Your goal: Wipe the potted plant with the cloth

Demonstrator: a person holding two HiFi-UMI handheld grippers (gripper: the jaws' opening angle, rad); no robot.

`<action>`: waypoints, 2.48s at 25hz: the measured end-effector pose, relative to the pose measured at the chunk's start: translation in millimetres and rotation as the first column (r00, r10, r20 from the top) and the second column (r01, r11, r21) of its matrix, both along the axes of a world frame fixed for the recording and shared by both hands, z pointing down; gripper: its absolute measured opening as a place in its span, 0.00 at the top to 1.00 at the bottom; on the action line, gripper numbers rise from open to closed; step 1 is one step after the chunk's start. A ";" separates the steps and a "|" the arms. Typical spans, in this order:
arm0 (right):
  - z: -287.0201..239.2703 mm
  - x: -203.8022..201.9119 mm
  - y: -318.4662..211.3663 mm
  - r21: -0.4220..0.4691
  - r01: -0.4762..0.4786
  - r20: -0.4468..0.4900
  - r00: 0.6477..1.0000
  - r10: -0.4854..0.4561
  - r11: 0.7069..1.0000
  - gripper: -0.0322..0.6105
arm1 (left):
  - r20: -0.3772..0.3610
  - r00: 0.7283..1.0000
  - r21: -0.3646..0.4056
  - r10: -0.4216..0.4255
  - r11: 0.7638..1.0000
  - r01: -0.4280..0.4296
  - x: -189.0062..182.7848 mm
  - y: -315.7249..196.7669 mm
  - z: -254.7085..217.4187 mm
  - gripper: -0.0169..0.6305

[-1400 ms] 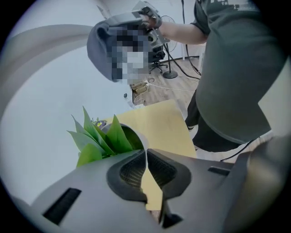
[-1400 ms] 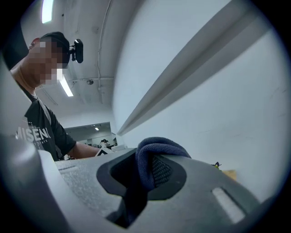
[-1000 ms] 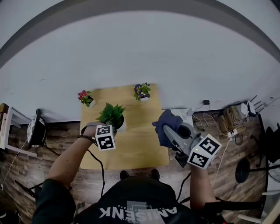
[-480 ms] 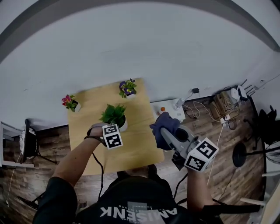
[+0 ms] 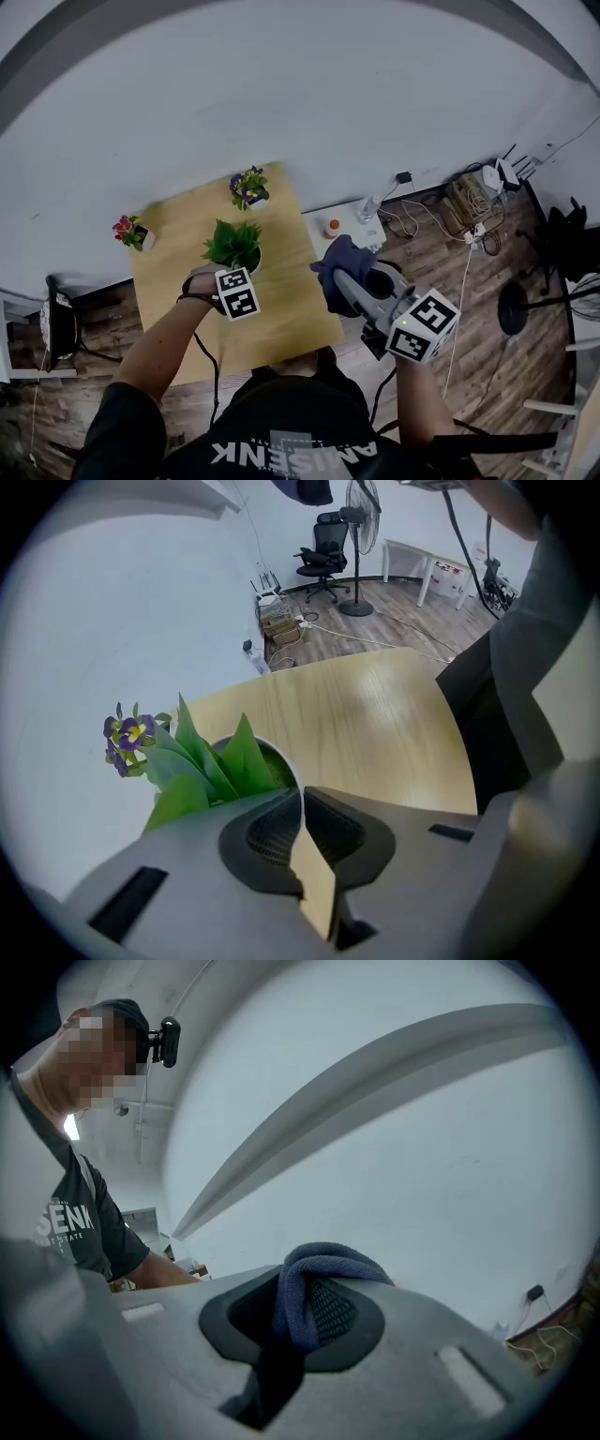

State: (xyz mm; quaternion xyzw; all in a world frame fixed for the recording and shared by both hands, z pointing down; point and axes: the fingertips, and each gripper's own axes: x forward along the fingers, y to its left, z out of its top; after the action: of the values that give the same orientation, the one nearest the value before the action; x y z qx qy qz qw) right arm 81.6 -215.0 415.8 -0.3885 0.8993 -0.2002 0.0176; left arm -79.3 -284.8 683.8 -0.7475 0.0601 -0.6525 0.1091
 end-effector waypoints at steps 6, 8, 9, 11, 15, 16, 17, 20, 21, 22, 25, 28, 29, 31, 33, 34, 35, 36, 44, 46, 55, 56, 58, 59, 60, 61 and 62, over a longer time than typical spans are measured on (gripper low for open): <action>2.1 4.7 5.7 -0.003 0.007 0.008 1.000 -0.007 1.000 0.87 | -0.009 1.000 0.046 0.005 0.999 -0.005 6.1 -0.7 -3.5 0.94; 2.9 5.4 9.0 -0.003 0.015 0.011 1.000 -0.015 1.000 0.87 | -0.027 1.000 0.039 -0.011 0.999 0.012 7.5 2.9 -7.8 0.93; 3.1 5.4 10.1 -0.003 0.020 0.012 1.000 -0.020 1.000 0.87 | -0.037 0.999 0.033 -0.022 0.999 0.023 8.4 4.2 -10.2 0.90; 2.3 5.1 11.0 -0.002 0.029 0.018 0.999 -0.029 1.000 0.87 | -0.057 0.997 0.026 -0.042 0.999 0.044 9.3 5.9 -15.1 0.89; -4.1 3.7 13.6 0.013 0.046 0.023 0.999 -0.046 0.999 0.87 | -0.131 0.986 0.026 -0.103 0.994 0.107 10.1 10.6 -32.1 0.86; -5.9 3.1 14.4 0.018 0.052 0.021 0.998 -0.053 0.998 0.87 | -0.168 0.977 0.022 -0.129 0.991 0.134 11.1 11.7 -38.8 0.86; -7.9 2.8 15.1 0.023 0.058 0.019 0.998 -0.058 0.998 0.87 | -0.210 0.965 0.015 -0.155 0.987 0.162 12.9 13.0 -46.5 0.86; -16.2 1.8 16.4 0.046 0.069 0.009 0.998 -0.069 0.997 0.87 | -0.339 0.914 0.003 -0.222 0.972 0.237 19.2 16.3 -74.0 0.86; -20.0 0.4 16.3 0.055 0.073 0.006 0.997 -0.074 0.996 0.87 | -0.375 0.895 0.004 -0.242 0.965 0.262 19.3 16.8 -84.3 0.86; -24.3 -1.3 15.9 0.065 0.080 0.004 0.997 -0.080 0.995 0.87 | -0.410 0.874 0.004 -0.262 0.957 0.289 18.6 17.8 -95.1 0.86; -38.3 -6.3 14.0 0.097 0.105 -0.009 0.994 -0.105 0.990 0.87 | -0.529 0.787 -0.014 -0.317 0.930 0.366 16.2 22.8 -131.0 0.86; -50.8 -11.9 13.8 0.129 0.147 -0.040 0.989 -0.143 0.981 0.87 | -0.686 0.620 -0.102 -0.381 0.894 0.436 14.7 30.9 -174.6 0.86; -54.4 -14.8 13.8 0.138 0.163 -0.053 0.986 -0.157 0.977 0.87 | -0.734 0.553 -0.133 -0.395 0.882 0.453 12.8 33.9 -190.5 0.88; -61.8 -20.7 12.5 0.156 0.182 -0.068 0.983 -0.173 0.971 0.87 | -0.811 0.423 -0.172 -0.404 0.856 0.488 5.3 38.3 -222.0 0.89; -70.2 -26.2 11.0 0.171 0.189 -0.064 0.982 -0.180 0.967 0.87 | -0.872 0.272 -0.216 -0.407 0.819 0.532 -7.0 42.6 -254.8 0.90; -74.2 -29.1 10.9 0.176 0.193 -0.060 0.981 -0.185 0.965 0.87 | -0.898 0.177 -0.249 -0.402 0.798 0.550 -14.3 45.4 -273.0 0.96; -77.9 -32.3 11.1 0.181 0.200 -0.058 0.980 -0.192 0.963 0.87 | -0.918 0.091 -0.273 -0.387 0.780 0.563 -21.5 48.7 -290.9 0.96; -81.3 -35.9 11.1 0.186 0.210 -0.058 0.978 -0.202 0.960 0.87 | -0.932 0.038 -0.273 -0.361 0.767 0.581 -28.5 51.8 -306.6 0.96; -98.8 -61.4 14.1 0.229 0.258 -0.063 0.966 -0.251 0.939 0.87 | -0.969 0.023 -0.159 -0.245 0.695 0.701 -59.3 75.0 -363.4 0.97; -102.8 -67.0 15.0 0.238 0.272 -0.067 0.962 -0.263 0.932 0.87 | -0.972 0.041 -0.127 -0.233 0.662 0.739 -67.9 77.1 -370.9 0.97; -100.8 -80.1 10.2 0.276 0.233 -0.155 0.968 -0.196 0.932 0.87 | -0.981 0.008 -0.111 -0.194 0.594 0.796 -83.5 81.9 -389.3 0.97; -99.5 -79.1 8.2 0.272 0.218 -0.158 0.971 -0.180 0.937 0.87 | -0.981 0.000 -0.115 -0.192 0.586 0.802 -85.7 81.9 -389.4 0.97; -97.7 -77.0 3.8 0.268 0.199 -0.162 0.974 -0.159 0.943 0.87 | -0.984 -0.001 -0.105 -0.180 0.566 0.817 -91.2 81.1 -387.6 0.97; -97.0 -76.3 2.0 0.267 0.193 -0.164 0.975 -0.153 0.944 0.87 | -0.985 0.011 -0.090 -0.175 0.556 0.826 -93.6 80.7 -385.8 0.97; -96.2 -75.8 0.3 0.265 0.187 -0.163 0.976 -0.147 0.946 0.87 | -0.985 0.026 -0.073 -0.172 0.548 0.833 -95.2 80.4 -384.3 0.97; -95.4 -75.5 -1.1 0.262 0.180 -0.163 0.977 -0.141 0.948 0.87 | -0.984 0.038 -0.063 -0.173 0.544 0.837 -96.1 80.1 -383.2 0.97; -94.5 -75.8 -2.3 0.261 0.177 -0.164 0.977 -0.137 0.949 0.87 | -0.983 0.042 -0.062 -0.177 0.544 0.837 -96.5 79.7 -381.9 0.97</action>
State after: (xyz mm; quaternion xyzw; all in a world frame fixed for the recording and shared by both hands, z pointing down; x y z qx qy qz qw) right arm 5.7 -217.4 321.2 -0.3228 0.9453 -0.0463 -0.0098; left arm -175.8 -205.1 301.9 -0.8174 0.5754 -0.0259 0.0020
